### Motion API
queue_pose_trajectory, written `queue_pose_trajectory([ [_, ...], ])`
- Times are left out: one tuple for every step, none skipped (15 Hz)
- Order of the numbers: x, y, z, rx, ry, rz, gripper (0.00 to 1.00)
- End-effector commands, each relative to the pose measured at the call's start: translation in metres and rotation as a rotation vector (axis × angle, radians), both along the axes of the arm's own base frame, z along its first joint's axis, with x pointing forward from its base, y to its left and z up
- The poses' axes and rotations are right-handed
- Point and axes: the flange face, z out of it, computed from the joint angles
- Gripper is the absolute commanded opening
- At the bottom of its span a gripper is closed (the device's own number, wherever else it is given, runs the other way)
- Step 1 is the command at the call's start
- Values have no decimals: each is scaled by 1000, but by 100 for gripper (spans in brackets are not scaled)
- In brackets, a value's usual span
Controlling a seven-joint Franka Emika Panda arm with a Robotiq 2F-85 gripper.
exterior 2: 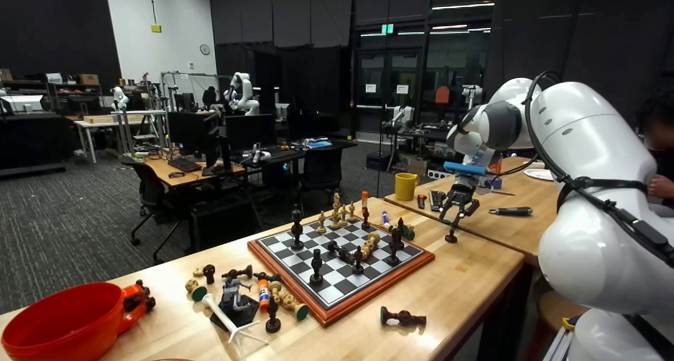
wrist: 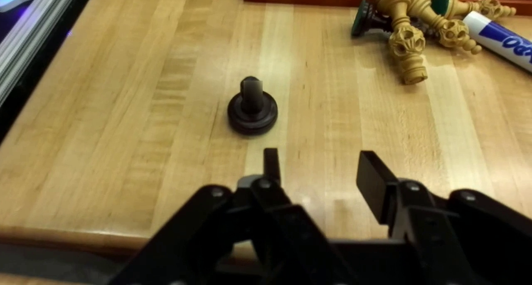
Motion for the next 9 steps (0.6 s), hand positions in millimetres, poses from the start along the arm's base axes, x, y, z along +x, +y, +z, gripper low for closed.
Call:
queue_pose_trajectory([
  [9,-3,4,-41,-5,23,84],
  [10,-4,4,-43,-4,21,90],
  [10,-5,4,-47,-3,18,98],
  [10,-7,4,-48,-1,15,99],
  [10,-8,3,-47,0,12,100],
  [10,-10,2,-47,-1,10,100],
  [10,-11,1,-47,1,8,100],
  [10,-13,0,-48,2,7,100],
  [10,-15,-3,-50,3,4,100],
])
